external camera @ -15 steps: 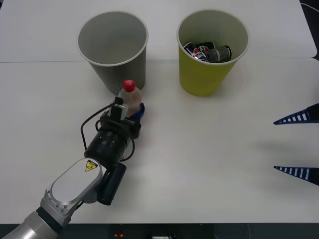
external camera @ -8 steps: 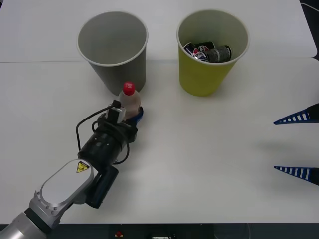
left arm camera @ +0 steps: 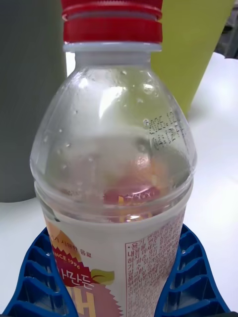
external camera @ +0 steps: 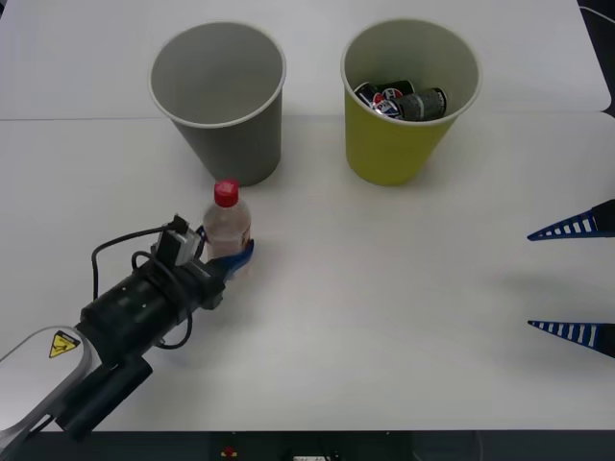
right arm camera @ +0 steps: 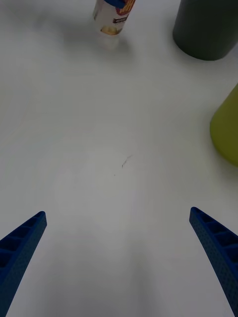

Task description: Put the can into the green bin and the plastic bottle into the gray bin

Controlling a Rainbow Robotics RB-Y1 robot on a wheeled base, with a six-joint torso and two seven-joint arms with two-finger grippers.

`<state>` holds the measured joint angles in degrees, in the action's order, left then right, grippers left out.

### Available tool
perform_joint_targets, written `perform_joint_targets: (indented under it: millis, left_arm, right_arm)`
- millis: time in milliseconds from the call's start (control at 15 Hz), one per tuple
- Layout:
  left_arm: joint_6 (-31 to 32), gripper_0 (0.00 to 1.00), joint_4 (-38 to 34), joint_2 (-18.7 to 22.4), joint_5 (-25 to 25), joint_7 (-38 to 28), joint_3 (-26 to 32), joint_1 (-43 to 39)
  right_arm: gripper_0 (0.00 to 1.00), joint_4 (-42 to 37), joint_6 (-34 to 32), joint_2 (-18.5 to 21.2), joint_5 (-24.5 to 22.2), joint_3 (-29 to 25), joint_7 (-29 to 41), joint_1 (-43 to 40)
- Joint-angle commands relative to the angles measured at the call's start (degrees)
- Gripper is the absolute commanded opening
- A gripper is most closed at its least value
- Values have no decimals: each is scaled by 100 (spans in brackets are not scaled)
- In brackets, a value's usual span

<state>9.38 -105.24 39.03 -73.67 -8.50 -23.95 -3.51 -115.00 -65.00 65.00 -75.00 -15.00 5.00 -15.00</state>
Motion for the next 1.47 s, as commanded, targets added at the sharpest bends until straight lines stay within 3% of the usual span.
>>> perform_joint_targets:
  millis: [67,333,533,600,800,933,1267,1333,1467]
  left_arm:
    - [819,0,-190,377,-122,-705,409,-53]
    - [1549,0,-770,834,-1106,-2305,962,-194]
    - [2709,0,-1579,992,-2301,-4089,1868,-369]
    - [3263,0,-1974,984,-2811,-4968,2228,-387]
    - [4291,0,-2862,992,-3699,-6436,2958,-361]
    - [4581,0,-3064,1098,-3813,-6779,3230,-299]
    - [4607,0,-3029,2328,-3541,-7034,3713,26]
    - [4607,0,-2906,2548,-3356,-7034,3740,175]
    - [4607,0,-2414,2952,-2504,-7016,3661,685]
  right_arm:
    - [100,0,0,0,0,0,0,0]
    - [100,0,0,0,0,0,0,0]
    - [100,0,0,0,0,0,0,0]
    - [100,0,0,0,0,0,0,0]
    - [100,0,0,0,0,0,0,0]
    - [100,0,0,0,0,0,0,0]
    - [100,0,0,0,0,0,0,0]
    - [100,0,0,0,0,0,0,0]
    - [100,0,0,0,0,0,0,0]
